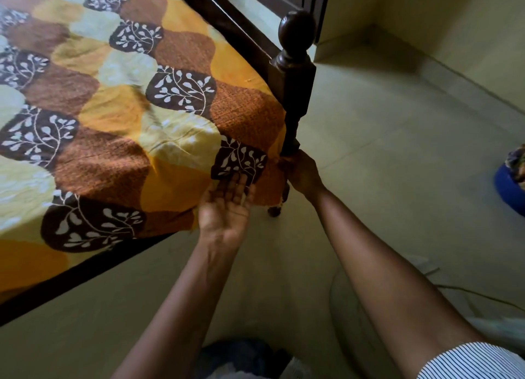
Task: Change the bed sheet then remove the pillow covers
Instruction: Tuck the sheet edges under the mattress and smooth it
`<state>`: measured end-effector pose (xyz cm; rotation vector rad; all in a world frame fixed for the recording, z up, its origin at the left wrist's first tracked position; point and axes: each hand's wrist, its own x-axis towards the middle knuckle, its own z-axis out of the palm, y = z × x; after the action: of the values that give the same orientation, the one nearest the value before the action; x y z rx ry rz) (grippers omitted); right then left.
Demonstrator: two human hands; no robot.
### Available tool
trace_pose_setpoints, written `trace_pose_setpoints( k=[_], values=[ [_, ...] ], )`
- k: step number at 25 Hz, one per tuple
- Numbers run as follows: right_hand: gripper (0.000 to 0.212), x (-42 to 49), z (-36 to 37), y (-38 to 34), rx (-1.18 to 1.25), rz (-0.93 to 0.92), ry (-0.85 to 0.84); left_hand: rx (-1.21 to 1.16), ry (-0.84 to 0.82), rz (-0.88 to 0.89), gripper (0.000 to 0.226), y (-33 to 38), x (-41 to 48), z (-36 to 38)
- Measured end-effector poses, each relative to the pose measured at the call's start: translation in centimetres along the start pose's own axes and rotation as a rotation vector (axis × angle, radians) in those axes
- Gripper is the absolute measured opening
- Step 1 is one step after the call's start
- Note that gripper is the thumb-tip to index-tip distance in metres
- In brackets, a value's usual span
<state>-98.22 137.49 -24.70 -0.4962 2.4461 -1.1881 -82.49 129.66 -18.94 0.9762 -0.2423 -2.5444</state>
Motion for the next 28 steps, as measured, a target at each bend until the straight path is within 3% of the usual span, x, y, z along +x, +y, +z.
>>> trace_pose_setpoints(
  k=[6, 11, 14, 16, 20, 28],
  values=[
    [0.03, -0.3, 0.1, -1.2, 0.069, 0.087, 0.042, -0.155, 0.003, 0.024, 0.058, -1.0, 1.0, -0.5],
    [0.019, -0.3, -0.2, -1.8, 0.069, 0.139, -0.002, -0.226, 0.013, 0.044, 0.057, -0.9, 1.3, -2.5],
    [0.028, -0.2, -0.6, -1.8, 0.067, 0.131, -0.015, -0.257, -0.035, 0.019, 0.06, -1.0, 1.5, -3.2],
    [0.029, -0.3, -0.7, -2.1, 0.056, 0.123, -0.02, -0.227, -0.034, 0.009, 0.058, -1.1, 1.3, -3.0],
    [0.018, -0.6, -0.9, -2.3, 0.072, 0.135, -0.037, -0.025, 0.129, 0.004, 0.036, -1.5, 0.0, -1.8],
    [0.029, -1.1, -0.9, -2.4, 0.056, 0.132, -0.041, -0.168, 0.002, -0.005, 0.061, 0.1, 0.8, -0.5]
  ],
)
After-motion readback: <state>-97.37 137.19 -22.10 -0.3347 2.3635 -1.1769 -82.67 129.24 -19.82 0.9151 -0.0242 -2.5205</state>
